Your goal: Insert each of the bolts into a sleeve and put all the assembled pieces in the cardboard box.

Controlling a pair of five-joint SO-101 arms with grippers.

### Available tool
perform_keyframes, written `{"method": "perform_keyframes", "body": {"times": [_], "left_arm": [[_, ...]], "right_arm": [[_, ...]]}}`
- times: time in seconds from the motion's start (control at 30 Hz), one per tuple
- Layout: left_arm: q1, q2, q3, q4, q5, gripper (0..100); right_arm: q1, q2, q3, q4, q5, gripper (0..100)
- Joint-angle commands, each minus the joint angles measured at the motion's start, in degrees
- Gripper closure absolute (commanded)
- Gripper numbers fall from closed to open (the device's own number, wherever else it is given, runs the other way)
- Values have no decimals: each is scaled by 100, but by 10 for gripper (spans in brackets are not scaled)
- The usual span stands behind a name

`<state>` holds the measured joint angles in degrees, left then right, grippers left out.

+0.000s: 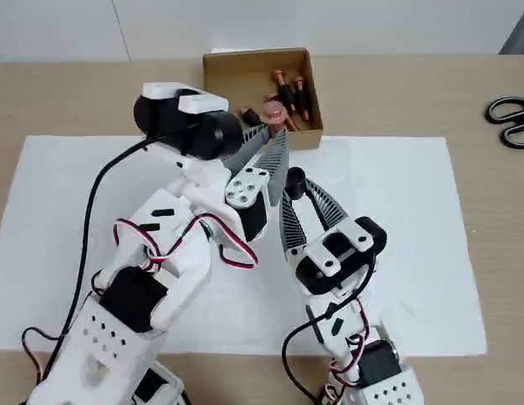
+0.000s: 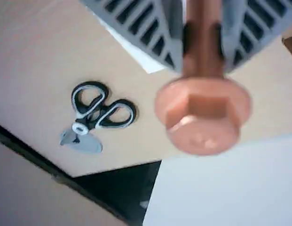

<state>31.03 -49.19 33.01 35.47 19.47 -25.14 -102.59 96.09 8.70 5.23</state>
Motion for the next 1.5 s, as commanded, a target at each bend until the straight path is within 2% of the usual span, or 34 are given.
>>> {"method": "perform_keyframes", "body": {"times": [0.0, 0.27, 0.63, 0.77, 1.33, 1.47], "left_arm": [[35, -185, -409, -141, -35, 994], [440, -176, -409, -158, -35, 994], [431, -193, 101, -369, -62, 994], [440, -185, 286, -818, -527, 994], [440, -211, 646, -809, -607, 994], [440, -193, 646, -818, -1073, 994]], "right_arm": [[-22, -136, 35, -127, 18, 995], [-22, -136, 35, -110, 18, 995], [-22, -136, 35, -101, 18, 995], [-22, -136, 35, -92, 18, 995], [-22, -136, 35, -92, 18, 995], [-22, -136, 35, -84, 18, 995]]}}
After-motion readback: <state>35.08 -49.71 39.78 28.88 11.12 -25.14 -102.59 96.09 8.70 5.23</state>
